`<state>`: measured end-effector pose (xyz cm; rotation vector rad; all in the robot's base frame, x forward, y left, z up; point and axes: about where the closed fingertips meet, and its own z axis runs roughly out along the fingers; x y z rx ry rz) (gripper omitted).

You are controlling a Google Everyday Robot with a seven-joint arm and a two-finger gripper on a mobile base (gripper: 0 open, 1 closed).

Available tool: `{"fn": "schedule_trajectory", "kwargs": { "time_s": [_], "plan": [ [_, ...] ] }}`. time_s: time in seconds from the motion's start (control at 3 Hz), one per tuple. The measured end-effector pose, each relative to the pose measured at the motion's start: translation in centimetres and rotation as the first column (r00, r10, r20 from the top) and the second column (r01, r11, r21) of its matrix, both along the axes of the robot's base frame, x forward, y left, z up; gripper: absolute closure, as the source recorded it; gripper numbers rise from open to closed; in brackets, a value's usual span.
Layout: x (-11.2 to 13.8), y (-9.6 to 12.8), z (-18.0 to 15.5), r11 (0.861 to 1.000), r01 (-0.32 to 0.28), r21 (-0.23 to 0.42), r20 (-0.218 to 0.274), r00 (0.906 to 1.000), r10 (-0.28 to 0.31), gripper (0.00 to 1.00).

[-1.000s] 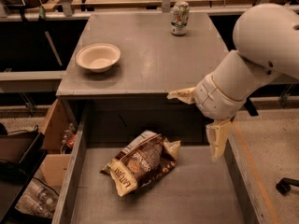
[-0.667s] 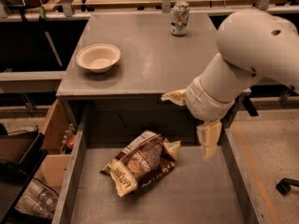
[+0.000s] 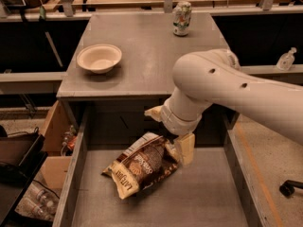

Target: Pick brown chip bag from top drawer and place on counter

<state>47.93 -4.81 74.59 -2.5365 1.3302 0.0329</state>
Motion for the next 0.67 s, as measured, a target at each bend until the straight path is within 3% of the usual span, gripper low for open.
{"fn": "schedule_trajectory", "kwargs": {
  "time_s": [0.33,0.67],
  "plan": [
    [0.4,1.5,-4.3,0.999,-0.038,0.009,-0.004,0.9993,0.038,0.0],
    [0.1,3.0,-7.7,0.997,-0.072,0.033,-0.027,0.997,0.073,0.16]
  ]
}}
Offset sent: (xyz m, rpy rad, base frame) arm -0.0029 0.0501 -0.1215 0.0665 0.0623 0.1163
